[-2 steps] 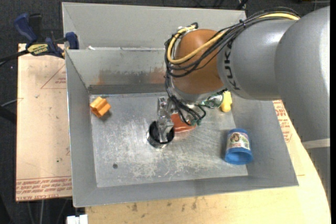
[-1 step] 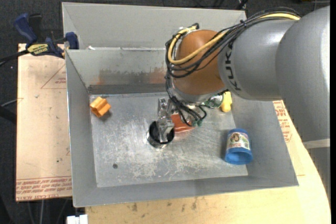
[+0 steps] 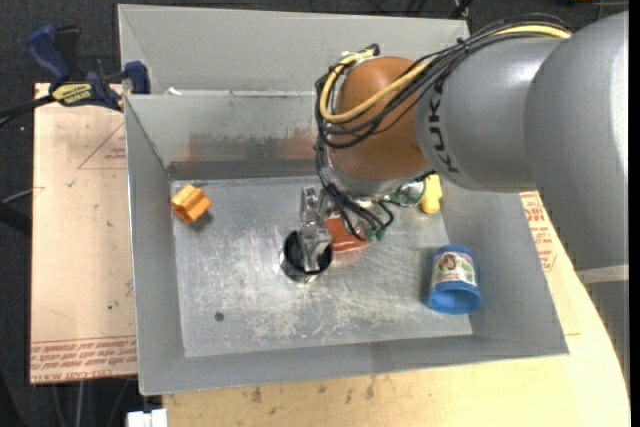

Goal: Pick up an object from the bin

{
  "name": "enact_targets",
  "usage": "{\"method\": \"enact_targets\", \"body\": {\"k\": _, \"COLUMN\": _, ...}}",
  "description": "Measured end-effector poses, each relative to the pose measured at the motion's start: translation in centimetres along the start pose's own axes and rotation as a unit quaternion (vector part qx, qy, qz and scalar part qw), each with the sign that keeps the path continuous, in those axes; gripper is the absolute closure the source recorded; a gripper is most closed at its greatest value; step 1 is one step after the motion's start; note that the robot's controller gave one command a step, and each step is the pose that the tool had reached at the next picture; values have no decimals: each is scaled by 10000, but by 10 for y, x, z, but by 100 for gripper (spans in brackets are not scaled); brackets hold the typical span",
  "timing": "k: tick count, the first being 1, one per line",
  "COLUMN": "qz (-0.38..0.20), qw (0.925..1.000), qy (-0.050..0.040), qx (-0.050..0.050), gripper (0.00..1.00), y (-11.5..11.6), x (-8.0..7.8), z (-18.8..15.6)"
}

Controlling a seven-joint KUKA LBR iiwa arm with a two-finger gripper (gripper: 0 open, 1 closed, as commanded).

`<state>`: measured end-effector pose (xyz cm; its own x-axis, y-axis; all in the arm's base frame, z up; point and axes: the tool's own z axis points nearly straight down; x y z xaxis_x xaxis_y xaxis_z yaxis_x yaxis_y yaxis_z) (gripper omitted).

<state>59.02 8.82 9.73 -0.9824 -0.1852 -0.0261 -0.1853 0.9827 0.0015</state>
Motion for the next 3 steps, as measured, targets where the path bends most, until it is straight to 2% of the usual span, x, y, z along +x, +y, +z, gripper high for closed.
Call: {"method": "enact_targets", "body": {"k": 3, "qz": 0, "qw": 10000, "qy": 0, "qx": -2, "gripper": 100, "y": 0, "x": 0, "z": 0}}
